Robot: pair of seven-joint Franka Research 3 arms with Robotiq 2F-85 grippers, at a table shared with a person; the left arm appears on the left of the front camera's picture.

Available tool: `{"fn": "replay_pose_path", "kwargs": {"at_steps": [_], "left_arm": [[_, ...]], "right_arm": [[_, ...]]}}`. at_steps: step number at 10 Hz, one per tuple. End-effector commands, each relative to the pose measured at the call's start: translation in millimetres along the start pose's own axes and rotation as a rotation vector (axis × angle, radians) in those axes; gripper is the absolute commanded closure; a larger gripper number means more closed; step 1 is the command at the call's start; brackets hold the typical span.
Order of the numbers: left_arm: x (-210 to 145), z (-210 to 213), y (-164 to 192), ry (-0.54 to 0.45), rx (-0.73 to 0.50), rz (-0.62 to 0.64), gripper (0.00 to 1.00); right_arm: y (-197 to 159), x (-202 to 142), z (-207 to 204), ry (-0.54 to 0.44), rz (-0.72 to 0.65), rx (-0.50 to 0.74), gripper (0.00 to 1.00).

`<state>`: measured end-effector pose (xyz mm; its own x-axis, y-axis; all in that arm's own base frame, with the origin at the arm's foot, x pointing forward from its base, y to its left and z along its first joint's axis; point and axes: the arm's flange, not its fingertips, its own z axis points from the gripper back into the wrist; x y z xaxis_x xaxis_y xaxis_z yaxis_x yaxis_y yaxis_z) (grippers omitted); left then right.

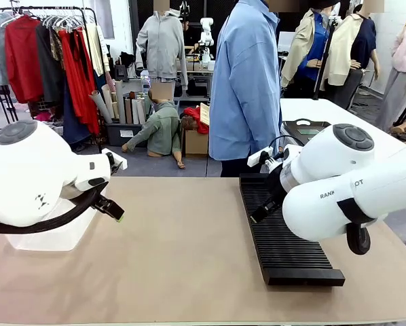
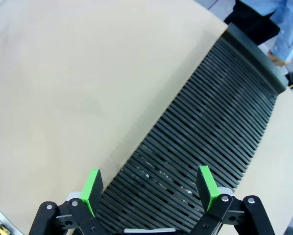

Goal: Sort PCBs into racks and boxes based on the side picked up.
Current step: Pick up the Blank PCB handed by the Human.

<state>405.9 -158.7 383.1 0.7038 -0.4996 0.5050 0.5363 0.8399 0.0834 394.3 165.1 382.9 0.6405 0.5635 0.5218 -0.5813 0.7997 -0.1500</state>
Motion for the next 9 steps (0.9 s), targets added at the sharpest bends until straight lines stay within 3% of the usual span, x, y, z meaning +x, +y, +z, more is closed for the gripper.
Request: {"fn": "replay_pose_path", "kwargs": {"at_steps": [1,6,9], "left_arm": [[14,20,16,-0.005,-0.068,0.015,0.00],[62,68,67,0.001,-0.165,0.041,0.00],[61,99,83,-0.093,-0.301,0.071,0.00]], "right_arm": [[-20,9,31,-0.028,-0.013,0.043,0.00],[-85,32,98,0.038,-0.060,0.168,0.00],[-103,23,137,-0.032,-0.110,0.230,0.00]]}}
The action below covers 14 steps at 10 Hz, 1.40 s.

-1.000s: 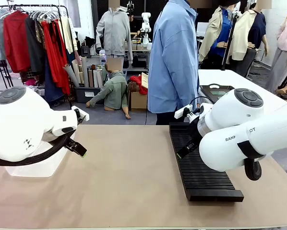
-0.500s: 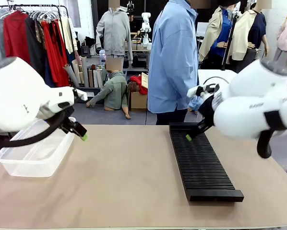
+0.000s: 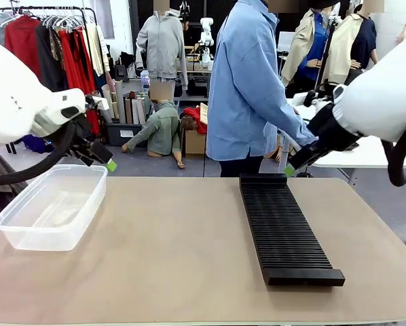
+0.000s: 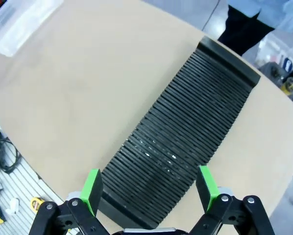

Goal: Sort PCBs into racks and boxes based on the side picked up.
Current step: Pick up the Blank PCB handed by the Human.

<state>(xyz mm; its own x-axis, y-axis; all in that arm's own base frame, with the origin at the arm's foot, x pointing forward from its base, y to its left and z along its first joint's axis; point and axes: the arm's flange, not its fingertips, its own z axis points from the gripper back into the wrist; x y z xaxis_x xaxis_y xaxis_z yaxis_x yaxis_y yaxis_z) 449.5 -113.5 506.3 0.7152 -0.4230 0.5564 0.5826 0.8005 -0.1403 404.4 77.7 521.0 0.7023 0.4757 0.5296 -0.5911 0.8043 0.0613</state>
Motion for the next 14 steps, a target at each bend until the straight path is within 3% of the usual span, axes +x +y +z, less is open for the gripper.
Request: {"fn": "replay_pose_path", "kwargs": {"at_steps": [1,4,6,8,12,14], "left_arm": [[-14,20,19,-0.072,-0.158,0.033,0.00],[-36,52,62,-0.150,-0.294,0.167,0.00],[-46,59,88,-0.185,-0.479,0.183,0.00],[-63,64,113,-0.228,-0.575,0.208,0.00],[-101,68,157,-0.367,-0.620,0.271,0.00],[-112,73,165,-0.389,-0.617,0.292,0.00]], "right_arm": [[-10,-13,20,-0.074,-0.019,0.120,0.00],[-36,-38,52,-0.224,-0.090,0.248,0.00],[-62,-54,60,-0.278,-0.139,0.386,0.00],[-92,-78,64,-0.374,-0.216,0.521,0.00],[-133,-126,58,-0.504,-0.328,0.680,0.00],[-144,-142,57,-0.533,-0.349,0.734,0.00]]}}
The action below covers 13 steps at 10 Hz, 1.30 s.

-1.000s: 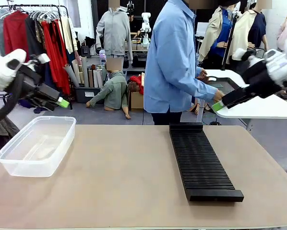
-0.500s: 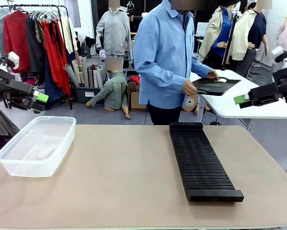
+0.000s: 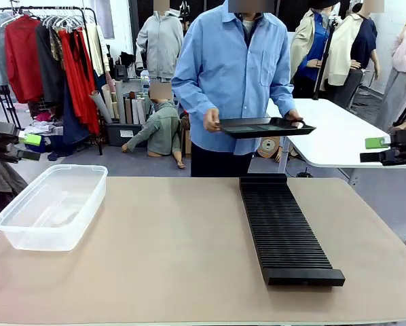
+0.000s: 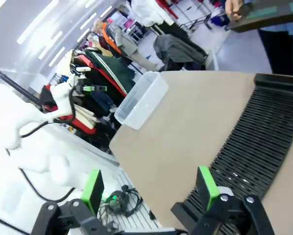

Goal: Sort PCBs into racks and boxes based on the side picked up.
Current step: Pick up the Blank PCB handed by the Human.

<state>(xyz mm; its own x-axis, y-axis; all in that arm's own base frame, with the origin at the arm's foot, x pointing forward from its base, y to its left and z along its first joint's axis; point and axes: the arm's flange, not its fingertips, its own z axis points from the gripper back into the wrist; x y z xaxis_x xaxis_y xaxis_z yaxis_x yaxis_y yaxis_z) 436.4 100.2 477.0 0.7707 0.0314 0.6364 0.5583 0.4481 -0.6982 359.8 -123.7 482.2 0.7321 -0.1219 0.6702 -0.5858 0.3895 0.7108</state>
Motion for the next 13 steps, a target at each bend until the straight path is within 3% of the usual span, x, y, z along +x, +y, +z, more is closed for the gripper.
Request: {"fn": "replay_pose_path", "kwargs": {"at_steps": [1,13], "left_arm": [[3.1,0.9,-3.3,-0.028,-0.021,-0.021,0.00],[3.4,0.1,-3.0,-0.003,0.003,-0.006,0.00]], "right_arm": [[-8.4,8.5,3.5,0.010,-0.011,0.039,0.00],[-15.2,2.4,0.4,0.034,-0.059,0.039,0.00]]}}
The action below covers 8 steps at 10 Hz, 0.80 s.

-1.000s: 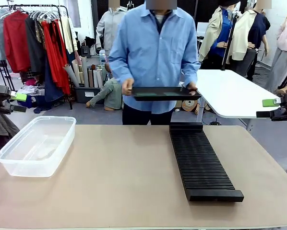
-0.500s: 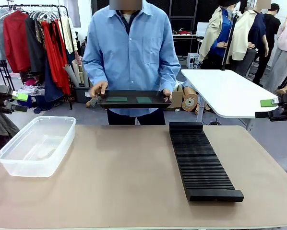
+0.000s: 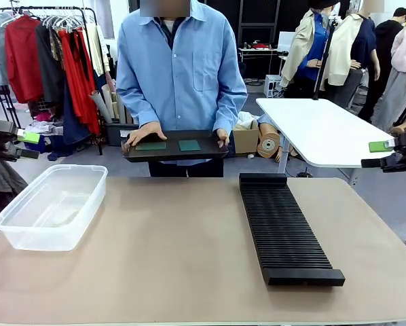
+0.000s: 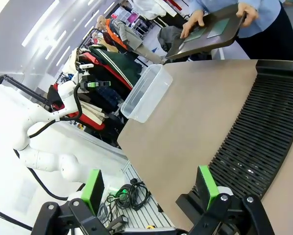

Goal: Sort PCBs into racks and boxes based on the side picked up.
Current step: Pick up the Blank PCB handed by the Human.

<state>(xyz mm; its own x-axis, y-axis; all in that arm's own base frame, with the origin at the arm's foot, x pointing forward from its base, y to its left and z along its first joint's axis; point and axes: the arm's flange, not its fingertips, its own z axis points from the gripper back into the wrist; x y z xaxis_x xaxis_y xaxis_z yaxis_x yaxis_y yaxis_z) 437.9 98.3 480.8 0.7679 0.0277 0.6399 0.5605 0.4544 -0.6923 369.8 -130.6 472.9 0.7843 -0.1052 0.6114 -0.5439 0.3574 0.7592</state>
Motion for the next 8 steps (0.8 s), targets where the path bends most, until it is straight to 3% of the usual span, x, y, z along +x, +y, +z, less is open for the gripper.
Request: {"fn": "replay_pose_path", "kwargs": {"at_steps": [1,8], "left_arm": [[-0.1,1.1,-0.3,-0.004,-0.004,0.000,0.00],[-0.1,1.1,-0.3,-0.004,-0.004,0.000,0.00]], "right_arm": [[-0.1,0.5,-0.5,-0.010,0.008,0.013,0.00],[-0.1,0.5,-0.5,-0.010,0.008,0.013,0.00]]}}
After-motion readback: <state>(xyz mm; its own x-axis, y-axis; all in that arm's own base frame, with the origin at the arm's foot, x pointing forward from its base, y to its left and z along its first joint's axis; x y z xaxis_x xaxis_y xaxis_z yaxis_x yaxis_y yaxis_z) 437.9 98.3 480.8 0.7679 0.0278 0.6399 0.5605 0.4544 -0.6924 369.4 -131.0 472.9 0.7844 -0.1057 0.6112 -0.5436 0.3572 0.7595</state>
